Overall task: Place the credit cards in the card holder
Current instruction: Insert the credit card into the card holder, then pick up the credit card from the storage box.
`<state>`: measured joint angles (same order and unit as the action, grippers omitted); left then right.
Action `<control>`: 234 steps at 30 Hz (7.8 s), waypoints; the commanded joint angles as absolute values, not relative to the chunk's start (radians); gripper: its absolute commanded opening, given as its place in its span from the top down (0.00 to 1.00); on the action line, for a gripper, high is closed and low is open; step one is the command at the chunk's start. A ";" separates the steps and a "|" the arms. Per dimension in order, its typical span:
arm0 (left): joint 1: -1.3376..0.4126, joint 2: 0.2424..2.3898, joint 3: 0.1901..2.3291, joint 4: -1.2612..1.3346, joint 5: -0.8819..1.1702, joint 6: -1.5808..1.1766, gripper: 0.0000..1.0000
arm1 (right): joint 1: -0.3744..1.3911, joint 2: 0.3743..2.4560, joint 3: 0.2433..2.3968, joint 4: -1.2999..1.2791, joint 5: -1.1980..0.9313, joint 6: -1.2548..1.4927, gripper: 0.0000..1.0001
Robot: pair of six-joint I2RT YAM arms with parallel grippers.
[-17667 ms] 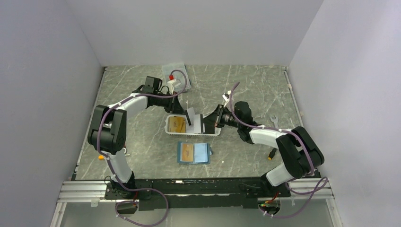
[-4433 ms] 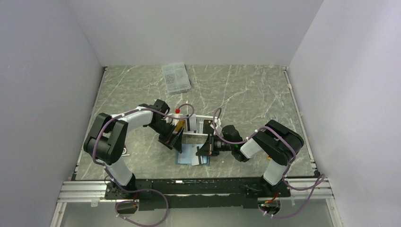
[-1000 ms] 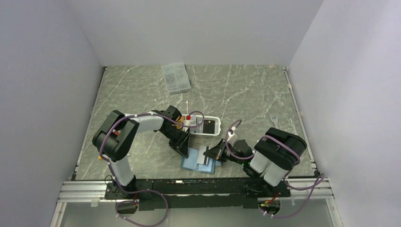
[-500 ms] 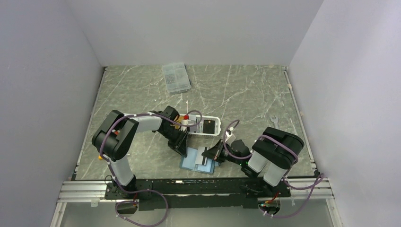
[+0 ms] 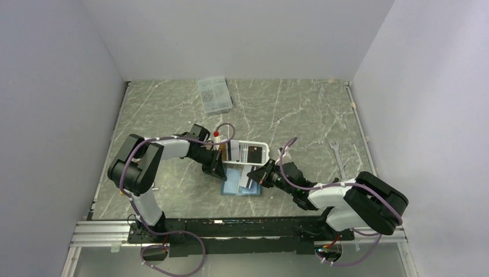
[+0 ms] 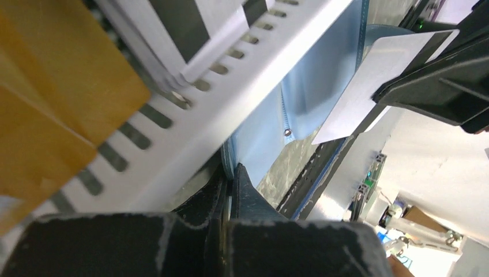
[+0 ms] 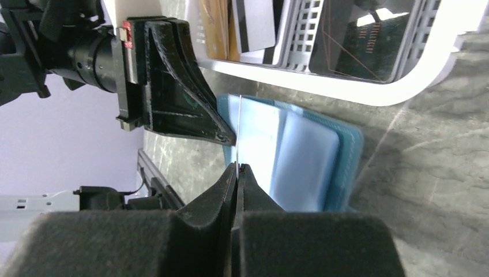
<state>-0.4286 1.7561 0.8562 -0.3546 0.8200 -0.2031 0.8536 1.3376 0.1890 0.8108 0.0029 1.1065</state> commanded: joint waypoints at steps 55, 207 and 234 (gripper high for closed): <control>-0.445 1.714 0.787 -0.267 0.799 -0.235 0.97 | 0.872 1.632 0.126 1.178 -0.028 1.144 1.00; -0.487 1.692 0.860 -0.335 0.846 -0.210 0.74 | 1.129 1.492 0.564 0.281 0.177 0.891 0.99; -0.425 1.607 1.153 -0.886 0.962 0.198 0.01 | 0.815 1.152 0.683 -0.070 0.077 0.744 0.55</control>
